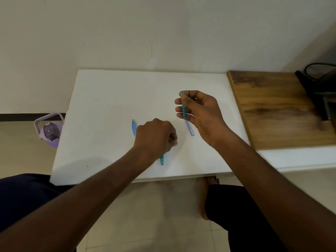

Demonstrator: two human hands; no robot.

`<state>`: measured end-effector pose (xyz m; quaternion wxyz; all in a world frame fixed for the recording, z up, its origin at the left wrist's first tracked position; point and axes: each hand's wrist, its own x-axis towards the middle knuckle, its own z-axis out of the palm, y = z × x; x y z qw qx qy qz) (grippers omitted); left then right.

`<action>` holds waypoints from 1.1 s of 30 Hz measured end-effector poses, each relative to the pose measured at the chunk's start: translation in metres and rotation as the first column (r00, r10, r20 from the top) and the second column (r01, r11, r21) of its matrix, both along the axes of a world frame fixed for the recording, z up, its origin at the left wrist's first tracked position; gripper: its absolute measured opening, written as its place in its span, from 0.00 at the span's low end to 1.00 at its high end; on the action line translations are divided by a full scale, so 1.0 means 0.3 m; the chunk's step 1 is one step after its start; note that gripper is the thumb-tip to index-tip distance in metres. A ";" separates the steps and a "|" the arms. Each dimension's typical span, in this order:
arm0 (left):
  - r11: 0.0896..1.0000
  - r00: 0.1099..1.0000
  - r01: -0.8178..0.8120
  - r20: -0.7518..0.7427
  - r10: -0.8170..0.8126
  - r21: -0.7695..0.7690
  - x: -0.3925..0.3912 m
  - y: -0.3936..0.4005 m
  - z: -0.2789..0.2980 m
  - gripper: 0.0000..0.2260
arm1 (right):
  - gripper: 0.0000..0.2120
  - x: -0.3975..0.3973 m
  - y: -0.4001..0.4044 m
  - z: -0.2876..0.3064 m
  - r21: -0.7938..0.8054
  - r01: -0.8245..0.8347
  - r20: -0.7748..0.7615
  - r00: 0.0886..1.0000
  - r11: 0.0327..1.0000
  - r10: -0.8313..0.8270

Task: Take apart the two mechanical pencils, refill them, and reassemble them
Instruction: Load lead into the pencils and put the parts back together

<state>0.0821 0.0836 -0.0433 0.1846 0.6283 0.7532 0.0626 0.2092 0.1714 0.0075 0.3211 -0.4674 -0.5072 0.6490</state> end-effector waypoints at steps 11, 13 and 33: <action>0.830 -0.613 -0.395 0.786 0.082 -0.394 -0.138 -0.008 0.065 0.39 | 0.06 -0.035 -0.105 0.025 0.415 -0.345 0.364 0.911 0.842 0.194; 0.884 -0.726 -0.335 0.687 -0.022 -0.326 -0.160 -0.034 0.066 0.45 | 0.07 -0.068 -0.161 0.030 0.530 -0.474 0.488 0.849 0.703 0.205; 0.941 -0.782 -0.323 0.589 -0.205 -0.102 -0.175 -0.064 0.061 0.50 | 0.13 -0.145 -0.190 0.112 0.546 -0.704 0.707 0.678 0.455 0.200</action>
